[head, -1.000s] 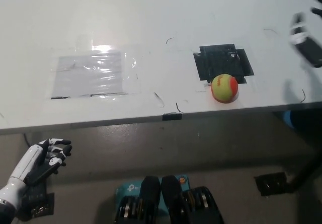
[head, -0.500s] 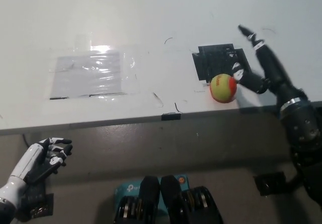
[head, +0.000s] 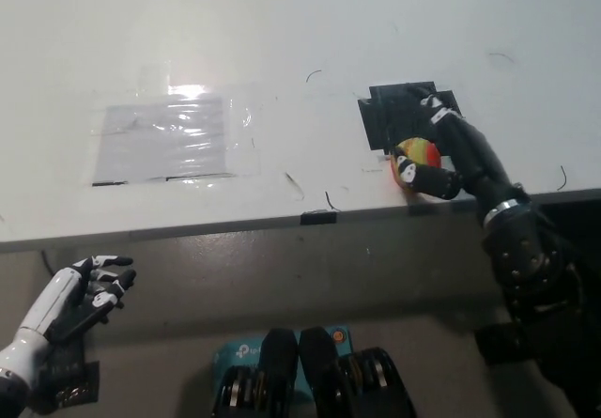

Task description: The robot uses right hand to squeeze a small tennis ball placed on the black area of the table

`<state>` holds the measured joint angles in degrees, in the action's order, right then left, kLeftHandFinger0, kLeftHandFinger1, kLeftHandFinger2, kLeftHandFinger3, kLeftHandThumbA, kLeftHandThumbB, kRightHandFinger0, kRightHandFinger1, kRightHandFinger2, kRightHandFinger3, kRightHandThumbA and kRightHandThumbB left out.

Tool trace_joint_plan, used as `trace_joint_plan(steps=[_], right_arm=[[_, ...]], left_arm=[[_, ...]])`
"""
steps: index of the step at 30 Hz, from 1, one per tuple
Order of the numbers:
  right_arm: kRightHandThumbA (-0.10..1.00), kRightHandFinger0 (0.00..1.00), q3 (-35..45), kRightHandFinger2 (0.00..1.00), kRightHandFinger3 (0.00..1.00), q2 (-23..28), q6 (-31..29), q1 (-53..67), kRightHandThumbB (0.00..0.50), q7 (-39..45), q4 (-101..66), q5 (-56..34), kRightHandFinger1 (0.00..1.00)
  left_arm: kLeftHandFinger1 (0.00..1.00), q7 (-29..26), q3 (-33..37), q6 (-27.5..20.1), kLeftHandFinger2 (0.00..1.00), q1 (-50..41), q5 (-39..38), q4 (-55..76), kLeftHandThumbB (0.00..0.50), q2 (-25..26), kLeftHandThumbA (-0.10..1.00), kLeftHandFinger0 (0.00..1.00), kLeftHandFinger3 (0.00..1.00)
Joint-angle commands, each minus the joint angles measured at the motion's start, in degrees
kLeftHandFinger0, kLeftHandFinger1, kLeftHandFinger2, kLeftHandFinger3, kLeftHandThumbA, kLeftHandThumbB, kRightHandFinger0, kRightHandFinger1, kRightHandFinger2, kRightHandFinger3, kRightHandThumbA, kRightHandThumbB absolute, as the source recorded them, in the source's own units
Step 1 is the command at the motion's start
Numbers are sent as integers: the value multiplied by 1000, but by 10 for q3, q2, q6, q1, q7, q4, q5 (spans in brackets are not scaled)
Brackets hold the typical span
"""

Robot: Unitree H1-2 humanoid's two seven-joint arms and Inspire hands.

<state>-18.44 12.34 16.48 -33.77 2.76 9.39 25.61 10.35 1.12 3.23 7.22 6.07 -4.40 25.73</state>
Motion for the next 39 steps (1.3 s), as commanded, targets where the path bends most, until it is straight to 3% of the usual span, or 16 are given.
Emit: trace_joint_plan(steps=[1,7,12,17,18,22,27,30,31,32,33,34,35,36,38,39], right_arm=[[517,1000,-4,1000,1000,-9,9,-23,500,-23,0,45,1000],[337,1000,2,1000,1000,-30,5,-22,469,-40,48,53,1000],[323,1000,-7,1000,1000,-31,6,-29,457,-44,121,66,1000],[292,1000,-15,1000,1000,-8,-14,-46,453,-72,193,90,1000],[180,1000,-12,1000,1000,2,-26,-49,419,-83,219,90,1000],[-28,1000,-15,1000,1000,11,-63,-49,383,-99,266,84,1000],[-99,1000,-50,1000,1000,21,-62,-57,316,-43,310,92,1000],[-100,1000,-60,1000,1000,23,-64,-61,316,-38,320,91,1000],[-36,963,-97,1000,1000,34,-54,-69,289,18,320,112,1000],[-35,762,-108,1000,1000,37,-54,-71,275,27,320,114,1000],[34,523,-137,1000,1000,41,-62,-79,271,43,329,135,897],[-16,388,-142,1000,1000,43,-79,-77,287,39,331,130,657],[-19,329,-145,1000,1000,44,-80,-78,282,38,332,127,585],[-11,209,-155,763,1000,46,-91,-76,298,23,334,134,406],[6,4,-173,441,1000,48,-91,-73,255,10,333,148,63],[-9,0,-183,351,1000,48,-97,-70,205,1,334,155,16]], left_arm=[[496,9,-6,-5,610,12,-3,18,7,10,758,427,732],[503,12,-8,1,597,20,-3,23,22,9,798,432,699],[507,13,-6,-7,599,25,-2,19,9,5,831,439,707],[491,13,-4,-12,577,31,4,20,0,6,758,417,680],[509,16,-3,-4,591,33,1,24,0,4,742,435,709],[509,20,-2,-11,586,37,2,17,0,5,749,440,682],[508,20,-2,-4,587,45,6,22,0,4,754,434,678],[502,23,-2,-9,584,50,4,19,0,5,775,424,681],[500,24,-4,-17,577,53,-1,12,19,6,825,423,666],[501,24,-5,-18,577,54,-2,10,18,6,831,424,662],[496,23,-6,-17,562,55,-1,12,13,6,841,421,633],[491,21,-5,-26,553,55,2,9,13,7,857,414,622],[490,21,-5,-26,552,56,3,8,12,8,860,414,620],[491,22,-7,-23,546,56,-3,8,9,6,853,413,609],[486,23,-9,-20,539,58,-6,8,33,6,868,409,607],[485,24,-8,-24,539,59,-5,4,31,7,877,410,609]])
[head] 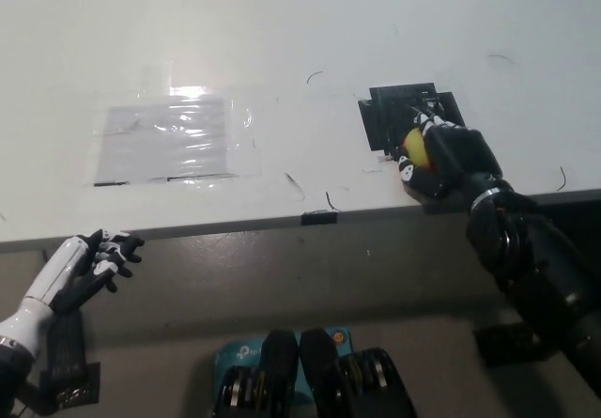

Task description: The robot uses right hand to squeeze a small tennis ball placed on the black area of the table

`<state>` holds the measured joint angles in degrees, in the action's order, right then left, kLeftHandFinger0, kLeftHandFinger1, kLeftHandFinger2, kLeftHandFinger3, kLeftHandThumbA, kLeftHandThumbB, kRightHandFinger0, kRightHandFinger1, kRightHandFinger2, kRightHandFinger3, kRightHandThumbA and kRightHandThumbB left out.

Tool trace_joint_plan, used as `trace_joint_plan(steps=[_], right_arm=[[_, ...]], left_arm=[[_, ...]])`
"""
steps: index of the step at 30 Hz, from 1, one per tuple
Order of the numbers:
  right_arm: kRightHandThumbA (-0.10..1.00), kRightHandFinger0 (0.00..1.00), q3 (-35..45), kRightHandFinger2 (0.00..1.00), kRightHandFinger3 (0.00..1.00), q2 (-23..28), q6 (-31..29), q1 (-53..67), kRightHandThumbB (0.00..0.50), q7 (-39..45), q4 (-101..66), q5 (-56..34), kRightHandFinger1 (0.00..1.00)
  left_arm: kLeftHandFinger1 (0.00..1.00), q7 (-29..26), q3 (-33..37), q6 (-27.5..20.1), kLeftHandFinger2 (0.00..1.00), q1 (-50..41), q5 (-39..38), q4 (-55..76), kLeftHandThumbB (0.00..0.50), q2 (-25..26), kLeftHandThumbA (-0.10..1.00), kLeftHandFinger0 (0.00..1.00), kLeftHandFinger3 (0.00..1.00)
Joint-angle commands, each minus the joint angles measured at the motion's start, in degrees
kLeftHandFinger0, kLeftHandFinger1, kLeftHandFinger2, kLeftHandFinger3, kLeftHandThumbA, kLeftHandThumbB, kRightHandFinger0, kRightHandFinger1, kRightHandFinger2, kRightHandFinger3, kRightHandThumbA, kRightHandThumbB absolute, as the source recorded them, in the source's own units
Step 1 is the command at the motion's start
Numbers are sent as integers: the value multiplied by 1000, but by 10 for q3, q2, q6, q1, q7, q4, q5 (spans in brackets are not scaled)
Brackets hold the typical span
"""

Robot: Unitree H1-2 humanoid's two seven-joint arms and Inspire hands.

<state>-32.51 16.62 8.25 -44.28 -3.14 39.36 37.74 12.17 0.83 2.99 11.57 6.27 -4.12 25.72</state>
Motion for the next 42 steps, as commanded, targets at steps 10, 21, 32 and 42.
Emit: trace_joint_plan(steps=[10,21,32,42], right_arm=[[-100,0,-73,262,686,3,-28,65,0,-56,49,84,126],[-100,0,151,571,356,-33,-215,90,222,-263,-1,-69,163],[-100,0,454,57,131,-158,-169,57,135,-153,-136,-460,0],[-100,0,564,245,239,-208,-79,25,52,-135,-223,-644,0]], left_arm=[[468,6,-5,-32,515,16,-7,-13,68,7,904,400,582],[453,3,-3,-44,509,1,-3,-17,78,8,905,379,582],[438,0,-4,-45,499,-8,0,-14,82,8,905,358,573],[444,-1,0,-43,512,-8,9,-9,56,9,916,365,590]])
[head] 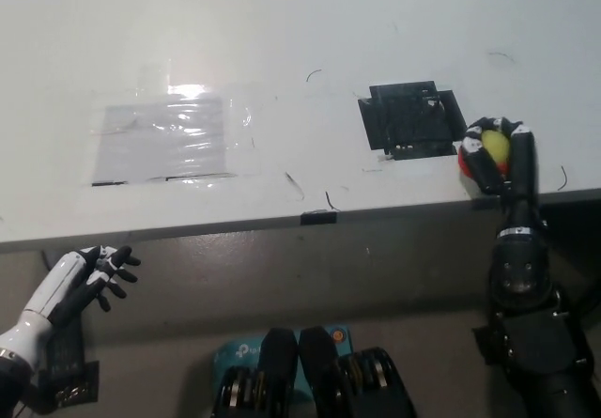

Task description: The robot uses right hand to squeeze a small tennis ball placed on the black area of the table

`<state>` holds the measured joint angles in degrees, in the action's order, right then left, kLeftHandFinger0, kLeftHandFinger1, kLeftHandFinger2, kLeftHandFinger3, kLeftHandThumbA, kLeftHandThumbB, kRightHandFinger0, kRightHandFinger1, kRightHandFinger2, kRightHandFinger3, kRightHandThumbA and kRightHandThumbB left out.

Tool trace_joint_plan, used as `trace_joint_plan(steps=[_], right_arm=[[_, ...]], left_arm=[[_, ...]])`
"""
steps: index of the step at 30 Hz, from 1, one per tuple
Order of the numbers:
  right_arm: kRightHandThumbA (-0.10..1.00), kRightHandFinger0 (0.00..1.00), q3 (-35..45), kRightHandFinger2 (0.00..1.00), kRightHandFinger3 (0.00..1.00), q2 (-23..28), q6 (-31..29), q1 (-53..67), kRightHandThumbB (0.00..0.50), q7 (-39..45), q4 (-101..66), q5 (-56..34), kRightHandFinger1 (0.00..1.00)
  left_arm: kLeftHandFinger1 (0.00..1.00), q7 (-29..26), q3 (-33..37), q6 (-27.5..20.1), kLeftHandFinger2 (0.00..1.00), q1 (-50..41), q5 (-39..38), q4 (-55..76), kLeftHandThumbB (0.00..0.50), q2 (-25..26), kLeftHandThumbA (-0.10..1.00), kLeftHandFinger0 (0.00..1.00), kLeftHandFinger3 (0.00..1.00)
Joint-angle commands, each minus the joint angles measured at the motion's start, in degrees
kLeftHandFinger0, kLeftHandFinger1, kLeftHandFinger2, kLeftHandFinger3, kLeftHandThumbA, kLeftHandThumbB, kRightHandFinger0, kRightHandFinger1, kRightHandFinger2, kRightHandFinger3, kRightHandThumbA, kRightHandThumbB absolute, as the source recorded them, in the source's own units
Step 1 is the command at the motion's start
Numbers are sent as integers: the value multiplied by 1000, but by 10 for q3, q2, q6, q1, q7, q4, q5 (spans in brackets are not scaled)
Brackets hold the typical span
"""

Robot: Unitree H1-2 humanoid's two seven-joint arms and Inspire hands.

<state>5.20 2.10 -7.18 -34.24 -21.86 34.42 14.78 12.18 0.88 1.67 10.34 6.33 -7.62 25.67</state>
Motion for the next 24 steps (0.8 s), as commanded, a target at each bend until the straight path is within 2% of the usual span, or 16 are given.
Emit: trace_joint_plan(steps=[1,2,3,6,8,10,11,13,16,18,19,20,22,24], right_arm=[[-100,0,191,249,254,-65,80,-76,41,50,-177,-417,0],[-100,0,198,281,357,-69,82,-78,0,56,-180,-432,0],[-100,0,197,272,400,-71,81,-77,0,59,-183,-433,0],[-100,0,191,248,385,-74,87,-73,0,60,-199,-418,0],[-100,0,177,238,336,-74,84,-67,0,70,-220,-403,0],[-100,0,179,236,326,-76,86,-67,0,72,-222,-403,0],[-100,0,177,224,286,-72,89,-65,16,82,-228,-404,0],[-100,0,178,205,244,-72,96,-62,44,80,-240,-403,0],[-100,0,184,209,241,-75,111,-58,26,74,-260,-411,0],[-100,0,186,268,266,-78,112,-53,0,75,-275,-420,0],[-100,0,186,269,268,-78,113,-52,0,76,-276,-420,0],[-100,0,189,283,319,-80,114,-49,0,77,-290,-433,0],[-100,0,194,293,355,-87,121,-47,0,65,-313,-444,0],[-100,0,196,297,364,-91,139,-44,1,48,-334,-446,0]], left_arm=[[448,-1,-1,-27,515,4,9,27,57,9,916,369,593],[439,-1,-2,-37,508,5,4,23,62,8,908,360,588],[435,0,-2,-38,506,5,2,21,79,8,910,353,582],[439,-1,-1,-35,514,6,6,21,108,9,940,360,589],[439,-1,-1,-33,510,6,6,27,79,9,924,363,594],[439,0,-2,-34,510,7,6,27,78,10,918,362,594],[445,-1,-3,-31,523,7,3,28,67,8,891,367,598],[448,1,-5,-34,532,7,-3,28,77,8,887,370,607],[462,2,-4,-19,538,6,1,35,74,9,901,390,607],[462,0,-3,-25,540,6,6,36,55,10,900,390,608],[461,-1,-3,-25,539,6,6,36,54,10,899,389,607],[457,0,-2,-26,532,6,7,37,45,10,899,386,602],[455,-1,-2,-20,527,6,9,39,47,10,895,388,602],[458,1,-3,-21,526,6,4,38,45,9,898,393,604]])
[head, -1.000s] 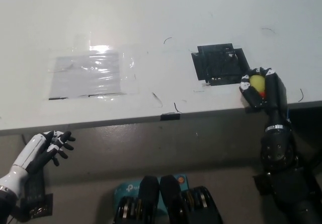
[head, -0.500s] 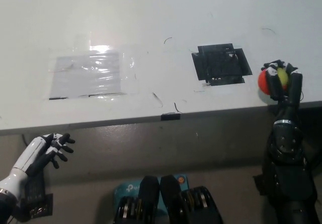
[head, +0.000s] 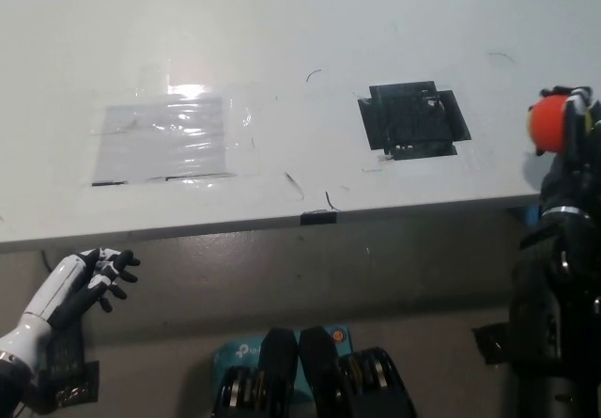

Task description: The robot uses right hand to squeeze a small tennis ball placed on the black area of the table

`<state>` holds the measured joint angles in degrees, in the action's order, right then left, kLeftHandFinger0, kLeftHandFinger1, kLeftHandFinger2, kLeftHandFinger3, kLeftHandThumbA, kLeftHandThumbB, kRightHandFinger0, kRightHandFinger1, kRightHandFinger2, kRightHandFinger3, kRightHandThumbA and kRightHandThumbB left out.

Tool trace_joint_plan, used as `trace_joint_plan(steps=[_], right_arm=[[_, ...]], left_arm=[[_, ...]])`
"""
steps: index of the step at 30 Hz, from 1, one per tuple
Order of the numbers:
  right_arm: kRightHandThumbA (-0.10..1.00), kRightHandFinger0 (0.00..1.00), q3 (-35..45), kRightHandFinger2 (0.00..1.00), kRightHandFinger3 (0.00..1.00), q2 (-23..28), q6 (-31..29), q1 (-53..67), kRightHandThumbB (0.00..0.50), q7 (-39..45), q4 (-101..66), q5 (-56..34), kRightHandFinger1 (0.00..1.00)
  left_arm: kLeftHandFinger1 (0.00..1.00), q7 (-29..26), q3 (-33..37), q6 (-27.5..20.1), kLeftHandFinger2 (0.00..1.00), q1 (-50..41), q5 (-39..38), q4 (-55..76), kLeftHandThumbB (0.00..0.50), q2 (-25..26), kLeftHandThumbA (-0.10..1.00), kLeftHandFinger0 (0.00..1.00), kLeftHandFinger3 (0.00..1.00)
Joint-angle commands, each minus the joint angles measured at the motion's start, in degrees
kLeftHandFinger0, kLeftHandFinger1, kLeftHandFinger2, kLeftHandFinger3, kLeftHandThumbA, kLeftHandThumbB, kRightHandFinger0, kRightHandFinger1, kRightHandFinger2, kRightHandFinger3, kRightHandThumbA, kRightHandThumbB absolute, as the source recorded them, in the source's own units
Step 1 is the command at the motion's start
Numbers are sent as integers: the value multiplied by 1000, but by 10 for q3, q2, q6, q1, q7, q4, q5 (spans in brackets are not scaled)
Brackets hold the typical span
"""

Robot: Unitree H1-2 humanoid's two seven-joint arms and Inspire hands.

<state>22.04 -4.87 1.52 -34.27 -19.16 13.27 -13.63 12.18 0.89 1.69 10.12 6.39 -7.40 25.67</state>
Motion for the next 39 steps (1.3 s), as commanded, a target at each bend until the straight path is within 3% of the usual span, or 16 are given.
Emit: trace_joint_plan(steps=[1,3,10,13,14,15,21,22,24,26,28,32,35,37,39], right_arm=[[-100,0,31,295,391,-23,57,-44,0,17,-126,-168,0],[-100,0,33,292,461,-24,60,-43,0,18,-125,-175,0],[-100,0,25,288,457,-31,54,-35,0,11,-106,-167,0],[-100,0,21,309,426,-31,56,-35,0,6,-103,-165,0],[-100,0,19,290,364,-32,57,-34,20,6,-104,-165,0],[-100,0,17,283,343,-32,57,-34,4,8,-102,-168,0],[-100,0,10,317,364,-31,55,-30,0,7,-95,-163,0],[-100,0,5,314,348,-29,53,-27,14,11,-95,-156,0],[-100,0,-14,297,292,-14,53,-25,66,18,-85,-127,0],[-100,0,-36,287,270,3,61,-20,85,27,-80,-101,0],[-100,0,-65,347,353,26,80,-19,103,37,-72,-83,0],[-100,0,-144,426,443,81,147,-27,115,58,-66,-33,0],[-100,0,-194,444,439,114,165,-39,90,62,-41,4,0],[-100,0,-254,420,403,147,143,-56,134,67,8,75,0],[-100,0,-321,358,308,174,59,-72,249,48,81,174,0]], left_arm=[[459,2,-4,-21,526,9,2,36,39,9,890,393,602],[461,0,-3,-21,529,10,5,36,40,10,886,393,601],[457,1,-6,-17,529,8,0,41,52,8,884,384,605],[473,5,-4,-13,557,12,0,43,46,10,886,395,625],[470,3,-4,-12,553,12,2,44,53,10,886,396,622],[467,4,-4,-11,551,14,3,45,60,10,888,393,625],[468,7,-4,-11,555,15,1,48,77,12,905,390,632],[463,6,-4,-5,549,14,3,53,55,12,888,380,637],[472,8,-6,1,554,11,-5,58,34,9,830,391,645],[477,7,-6,-2,554,9,-4,57,25,9,823,401,642],[459,4,-3,-12,538,9,5,53,18,11,837,387,624],[468,6,-2,-14,544,11,3,43,65,10,885,397,629],[469,6,-3,-17,548,11,1,41,61,10,873,397,631],[450,4,-1,-22,527,12,6,39,65,11,877,376,616],[456,5,-1,-32,537,10,3,30,82,11,898,382,618]])
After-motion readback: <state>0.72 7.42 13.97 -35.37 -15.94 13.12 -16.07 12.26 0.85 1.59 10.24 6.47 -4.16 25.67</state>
